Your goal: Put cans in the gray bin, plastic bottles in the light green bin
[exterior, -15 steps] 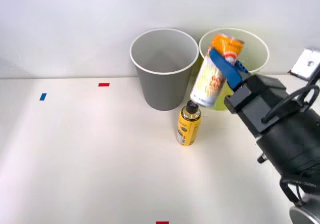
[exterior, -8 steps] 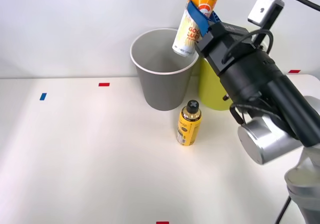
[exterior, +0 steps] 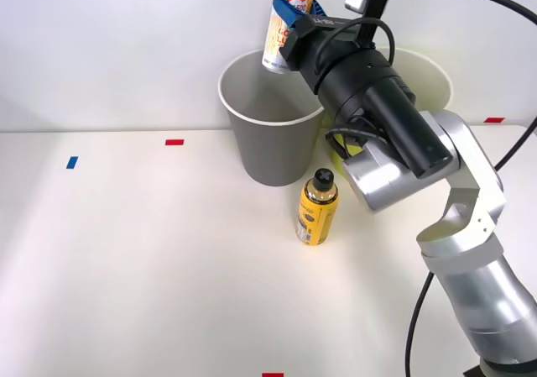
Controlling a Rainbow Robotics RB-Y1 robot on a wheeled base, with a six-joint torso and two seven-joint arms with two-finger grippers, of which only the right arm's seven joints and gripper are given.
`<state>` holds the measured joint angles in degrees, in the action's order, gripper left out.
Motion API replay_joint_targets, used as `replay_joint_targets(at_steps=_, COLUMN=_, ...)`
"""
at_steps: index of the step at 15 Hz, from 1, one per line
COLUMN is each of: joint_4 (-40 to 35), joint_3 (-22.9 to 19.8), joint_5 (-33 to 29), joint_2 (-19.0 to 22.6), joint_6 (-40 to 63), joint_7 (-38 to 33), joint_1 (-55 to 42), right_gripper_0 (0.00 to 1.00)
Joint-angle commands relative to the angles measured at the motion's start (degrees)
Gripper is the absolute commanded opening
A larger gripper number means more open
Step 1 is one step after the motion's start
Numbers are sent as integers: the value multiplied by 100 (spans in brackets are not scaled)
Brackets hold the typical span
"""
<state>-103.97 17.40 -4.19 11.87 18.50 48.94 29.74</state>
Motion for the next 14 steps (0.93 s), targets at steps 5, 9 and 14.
replay_joint_targets(at_steps=5, joint_4=1485, joint_3=53, joint_5=-337, joint_2=-378, joint_6=-5, joint_7=-78, joint_1=1016, right_gripper_0=0)
replay_joint_targets(at_steps=9, joint_4=1537, joint_3=27, joint_5=-556, joint_2=-422, joint_6=-5, joint_7=-148, joint_1=1043, right_gripper_0=6)
replay_joint_targets(at_steps=14, joint_4=1537, joint_3=-17, joint_5=-574, joint_2=-519, joint_6=-5, joint_7=-280, joint_1=1043, right_gripper_0=100)
